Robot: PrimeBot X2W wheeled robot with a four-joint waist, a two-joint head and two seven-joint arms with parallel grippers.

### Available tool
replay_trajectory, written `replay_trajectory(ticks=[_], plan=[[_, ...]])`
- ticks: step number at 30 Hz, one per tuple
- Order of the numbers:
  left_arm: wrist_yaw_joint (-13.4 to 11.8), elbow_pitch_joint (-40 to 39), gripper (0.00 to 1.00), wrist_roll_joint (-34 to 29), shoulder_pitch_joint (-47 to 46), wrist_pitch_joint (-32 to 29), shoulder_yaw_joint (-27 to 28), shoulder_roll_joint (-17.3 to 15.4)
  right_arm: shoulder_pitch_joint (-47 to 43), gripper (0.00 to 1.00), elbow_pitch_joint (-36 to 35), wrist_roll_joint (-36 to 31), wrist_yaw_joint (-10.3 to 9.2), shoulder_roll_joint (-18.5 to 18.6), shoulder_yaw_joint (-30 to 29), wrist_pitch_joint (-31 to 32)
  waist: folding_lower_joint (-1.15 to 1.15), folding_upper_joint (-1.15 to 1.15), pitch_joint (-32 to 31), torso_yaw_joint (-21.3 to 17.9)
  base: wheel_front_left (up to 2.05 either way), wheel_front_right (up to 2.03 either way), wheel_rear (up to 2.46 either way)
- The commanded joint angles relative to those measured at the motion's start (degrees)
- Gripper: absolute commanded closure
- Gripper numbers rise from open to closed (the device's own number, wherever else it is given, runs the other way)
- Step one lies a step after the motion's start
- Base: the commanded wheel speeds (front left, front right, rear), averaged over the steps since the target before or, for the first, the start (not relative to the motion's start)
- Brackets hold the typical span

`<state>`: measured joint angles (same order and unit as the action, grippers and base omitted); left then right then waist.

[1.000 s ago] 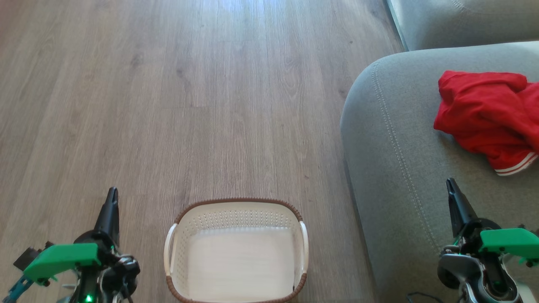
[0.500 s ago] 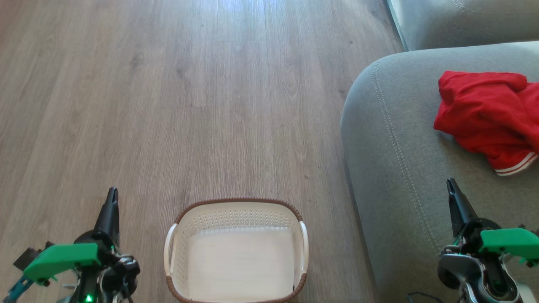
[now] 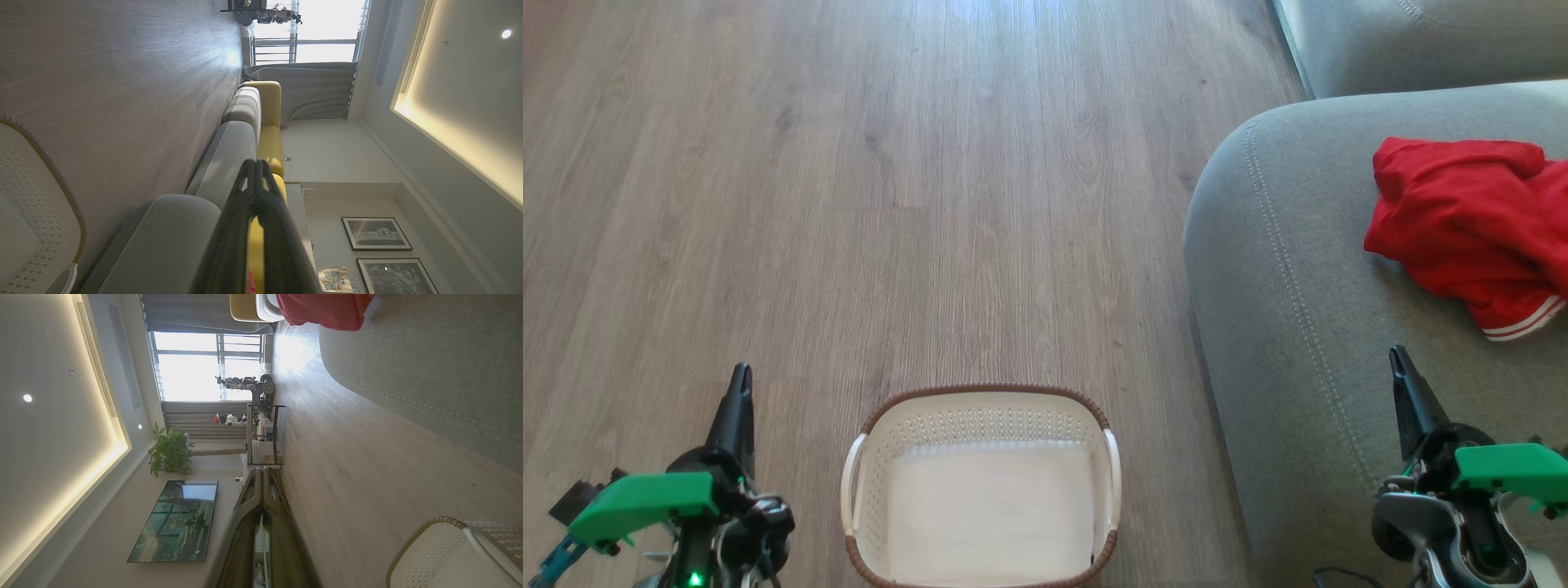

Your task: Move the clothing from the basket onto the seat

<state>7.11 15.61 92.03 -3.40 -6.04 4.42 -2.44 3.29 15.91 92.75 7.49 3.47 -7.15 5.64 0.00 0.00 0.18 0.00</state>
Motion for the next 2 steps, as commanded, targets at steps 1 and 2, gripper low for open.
replay_trajectory(ticks=[1, 2], plan=[[0.4, -1.6, 1.0, 0.1, -2.8, -0.5, 2.1, -0.4, 2.9, 1.0, -1.9, -0.3, 0.0, -0.3, 1.0, 0.6, 0.0, 0.0, 0.0, 0.0, 0.0, 0.0, 0.0], [0.4, -1.6, 1.0, 0.1, -2.8, -0.5, 2.1, -0.4, 2.9, 1.0, -1.9, -0.3, 0.0, -0.3, 1.0, 0.6, 0.0, 0.0, 0.0, 0.0, 0.0, 0.0, 0.0]])
